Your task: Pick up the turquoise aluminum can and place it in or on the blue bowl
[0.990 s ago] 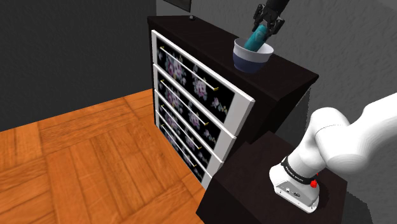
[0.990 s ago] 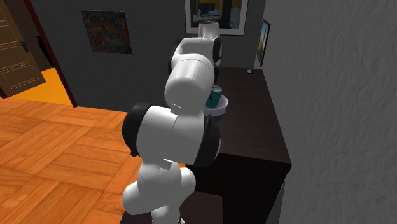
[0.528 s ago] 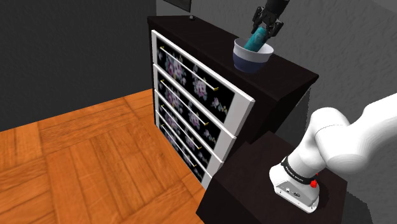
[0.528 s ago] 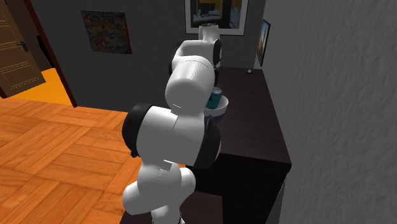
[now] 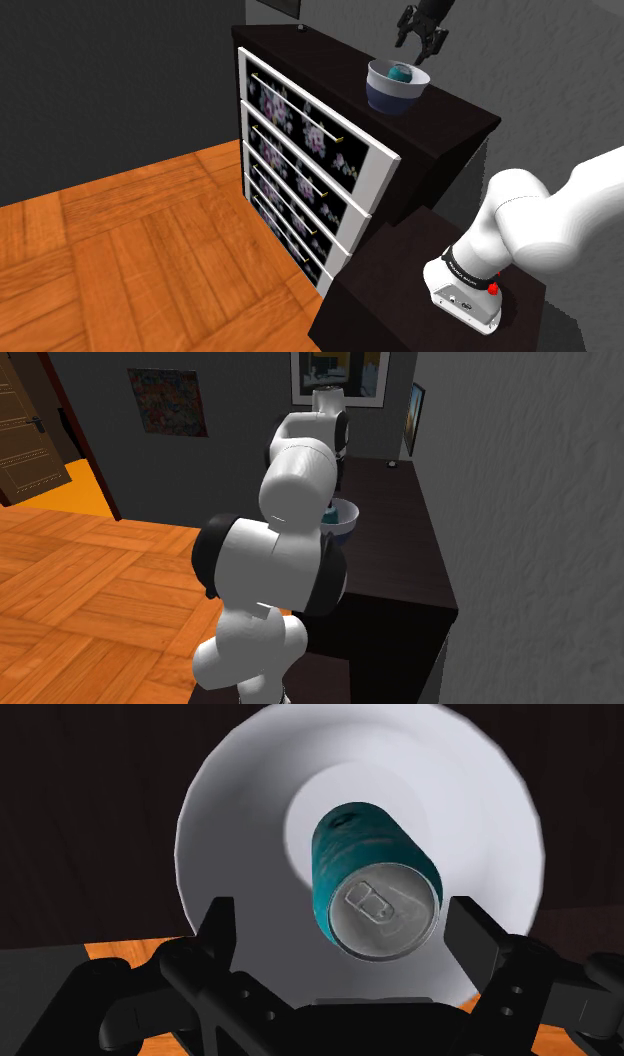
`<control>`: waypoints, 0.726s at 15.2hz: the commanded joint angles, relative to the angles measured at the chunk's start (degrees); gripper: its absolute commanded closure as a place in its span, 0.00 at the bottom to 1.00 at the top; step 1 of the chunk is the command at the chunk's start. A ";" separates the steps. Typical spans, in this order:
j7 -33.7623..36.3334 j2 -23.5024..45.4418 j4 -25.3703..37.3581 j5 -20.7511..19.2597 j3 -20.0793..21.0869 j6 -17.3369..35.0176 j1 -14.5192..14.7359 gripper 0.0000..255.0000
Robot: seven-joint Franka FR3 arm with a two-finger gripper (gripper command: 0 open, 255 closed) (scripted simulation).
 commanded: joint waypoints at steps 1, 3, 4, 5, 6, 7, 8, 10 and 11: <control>-0.18 0.09 2.92 0.30 0.70 -2.92 0.12 0.00; -0.52 0.66 6.76 0.76 1.30 -6.29 0.38 0.00; -0.52 0.66 6.76 0.77 1.30 -6.28 0.37 0.00; -0.52 0.65 6.74 0.76 1.31 -6.28 0.37 0.00; -0.52 0.66 6.75 0.77 1.31 -6.28 0.37 0.00; -0.52 0.66 6.75 0.77 1.31 -6.28 0.37 0.00; -0.52 0.66 6.76 0.77 1.31 -6.28 0.37 0.00; -0.52 0.66 6.76 0.77 1.30 -6.28 0.37 0.00; -0.52 0.66 6.76 0.77 1.30 -6.28 0.37 0.00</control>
